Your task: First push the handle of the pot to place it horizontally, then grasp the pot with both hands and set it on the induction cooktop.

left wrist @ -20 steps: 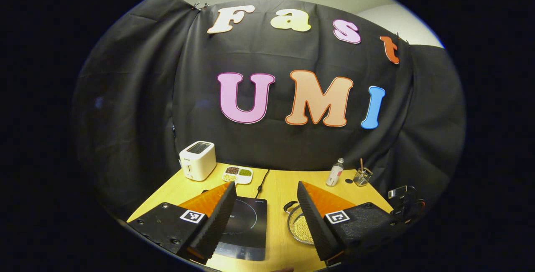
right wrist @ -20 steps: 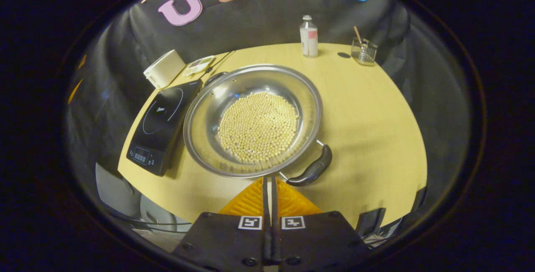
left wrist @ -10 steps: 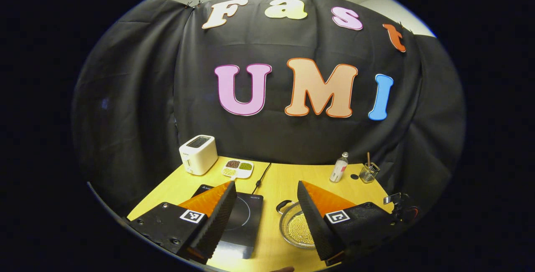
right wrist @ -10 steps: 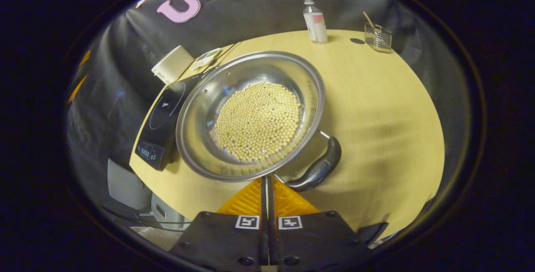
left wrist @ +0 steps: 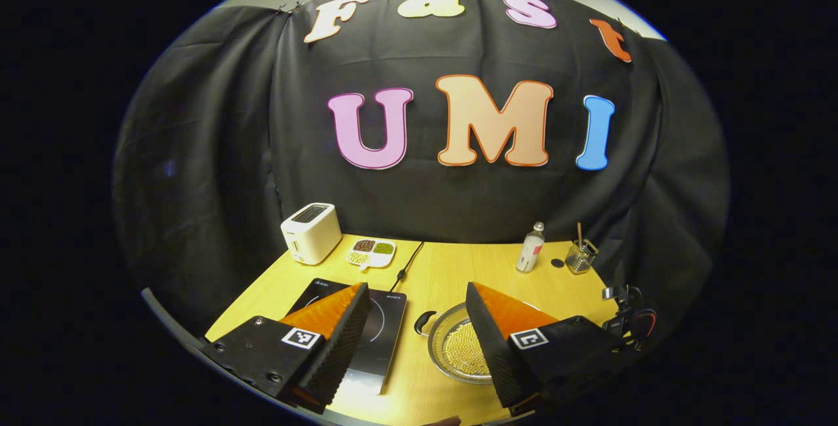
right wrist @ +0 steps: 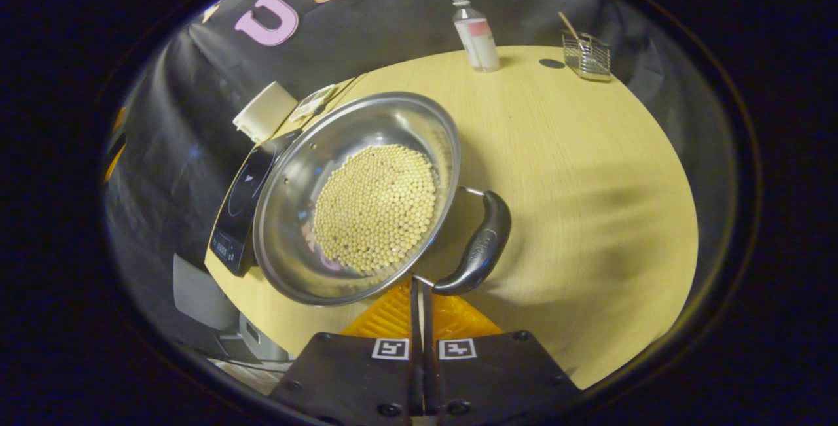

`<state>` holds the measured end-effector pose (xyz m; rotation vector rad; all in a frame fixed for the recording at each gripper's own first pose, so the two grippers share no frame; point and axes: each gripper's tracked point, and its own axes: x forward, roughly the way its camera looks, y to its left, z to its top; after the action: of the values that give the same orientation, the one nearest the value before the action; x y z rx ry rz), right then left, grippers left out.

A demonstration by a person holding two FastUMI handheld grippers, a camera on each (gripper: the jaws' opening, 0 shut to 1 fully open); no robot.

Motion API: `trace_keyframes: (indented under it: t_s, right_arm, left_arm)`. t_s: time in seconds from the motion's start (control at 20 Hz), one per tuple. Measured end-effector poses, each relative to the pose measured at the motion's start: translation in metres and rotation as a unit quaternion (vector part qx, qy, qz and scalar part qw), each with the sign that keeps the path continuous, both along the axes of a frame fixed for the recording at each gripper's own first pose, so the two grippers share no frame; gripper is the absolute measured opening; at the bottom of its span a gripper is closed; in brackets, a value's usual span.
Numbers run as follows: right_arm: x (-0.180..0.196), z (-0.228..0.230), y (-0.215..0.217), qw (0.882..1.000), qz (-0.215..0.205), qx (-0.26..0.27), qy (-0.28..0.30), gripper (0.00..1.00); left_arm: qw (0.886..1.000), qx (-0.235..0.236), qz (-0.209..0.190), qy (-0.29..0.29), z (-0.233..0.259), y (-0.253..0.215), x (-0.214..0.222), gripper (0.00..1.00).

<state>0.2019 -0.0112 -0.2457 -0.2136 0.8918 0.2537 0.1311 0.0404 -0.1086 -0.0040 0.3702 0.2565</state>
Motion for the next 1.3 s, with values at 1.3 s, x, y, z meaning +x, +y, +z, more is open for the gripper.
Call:
trace_keyframes:
  t_s: [1.3]
  right_arm:
    - [0.06, 0.045, -0.028, 0.994, -0.027, -0.084, -0.065, 0.02]
  left_arm:
    - [0.992, -0.062, -0.026, 0.105, -0.115, 0.0, 0.025, 0.9]
